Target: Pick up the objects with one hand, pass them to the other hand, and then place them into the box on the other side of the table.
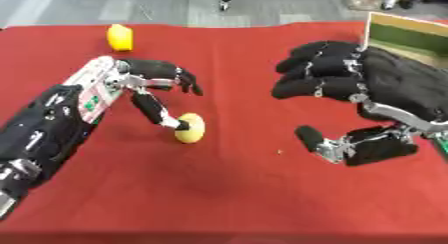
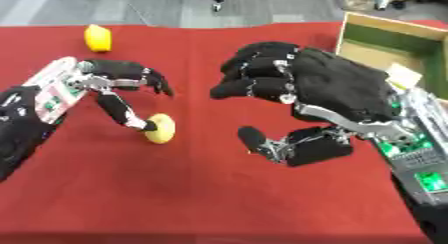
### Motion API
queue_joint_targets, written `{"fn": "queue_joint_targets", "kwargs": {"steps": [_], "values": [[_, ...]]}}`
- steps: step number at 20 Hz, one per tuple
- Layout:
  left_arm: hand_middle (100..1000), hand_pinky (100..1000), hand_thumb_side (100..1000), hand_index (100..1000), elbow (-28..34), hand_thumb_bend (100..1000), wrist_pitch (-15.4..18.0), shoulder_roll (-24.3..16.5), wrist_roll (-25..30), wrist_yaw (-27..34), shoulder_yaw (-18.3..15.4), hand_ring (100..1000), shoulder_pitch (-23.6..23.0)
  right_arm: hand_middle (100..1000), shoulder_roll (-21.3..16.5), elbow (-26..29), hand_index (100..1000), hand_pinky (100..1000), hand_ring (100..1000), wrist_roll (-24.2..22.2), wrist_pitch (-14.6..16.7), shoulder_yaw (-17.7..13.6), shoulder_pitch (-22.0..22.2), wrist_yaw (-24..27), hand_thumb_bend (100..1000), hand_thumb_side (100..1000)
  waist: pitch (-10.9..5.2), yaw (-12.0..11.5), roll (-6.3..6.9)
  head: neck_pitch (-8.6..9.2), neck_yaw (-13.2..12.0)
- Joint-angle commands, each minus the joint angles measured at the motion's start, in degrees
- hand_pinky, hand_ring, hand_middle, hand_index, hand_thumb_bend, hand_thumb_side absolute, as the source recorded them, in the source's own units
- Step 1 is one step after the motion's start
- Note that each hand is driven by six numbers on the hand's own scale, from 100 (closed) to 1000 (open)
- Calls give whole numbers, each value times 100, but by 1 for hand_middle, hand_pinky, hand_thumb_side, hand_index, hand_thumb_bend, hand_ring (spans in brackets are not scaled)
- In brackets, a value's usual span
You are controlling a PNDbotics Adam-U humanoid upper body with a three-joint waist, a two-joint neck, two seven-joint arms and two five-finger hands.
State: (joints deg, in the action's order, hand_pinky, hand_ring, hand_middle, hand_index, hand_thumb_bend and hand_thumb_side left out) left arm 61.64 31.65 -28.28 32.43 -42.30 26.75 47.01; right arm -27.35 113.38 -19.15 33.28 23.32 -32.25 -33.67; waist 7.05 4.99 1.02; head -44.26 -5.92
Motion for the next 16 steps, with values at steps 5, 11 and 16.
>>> {"fn": "queue_joint_targets", "kwargs": {"steps": [5, 11, 16], "values": [[518, 699, 454, 641, 73, 282, 2032, -43, 1954, 44, 100, 533, 32, 724, -48, 121, 869, 877, 845, 3, -15, -50, -64, 25, 100, 297, -106, 9, 51, 15, 22], [393, 644, 323, 501, -19, 100, 2019, -33, 1954, 884, -170, 427, 61, 723, -59, 121, 867, 876, 844, 17, -32, -49, -56, 14, 100, 293, -109, -12, 41, 15, 47], [376, 646, 360, 494, 18, 100, 1581, -16, 1954, 2119, -326, 414, 144, 721, -79, 108, 864, 876, 844, 20, -41, -37, -60, 8, 100, 293, -114, -36, 29, 15, 76]]}}
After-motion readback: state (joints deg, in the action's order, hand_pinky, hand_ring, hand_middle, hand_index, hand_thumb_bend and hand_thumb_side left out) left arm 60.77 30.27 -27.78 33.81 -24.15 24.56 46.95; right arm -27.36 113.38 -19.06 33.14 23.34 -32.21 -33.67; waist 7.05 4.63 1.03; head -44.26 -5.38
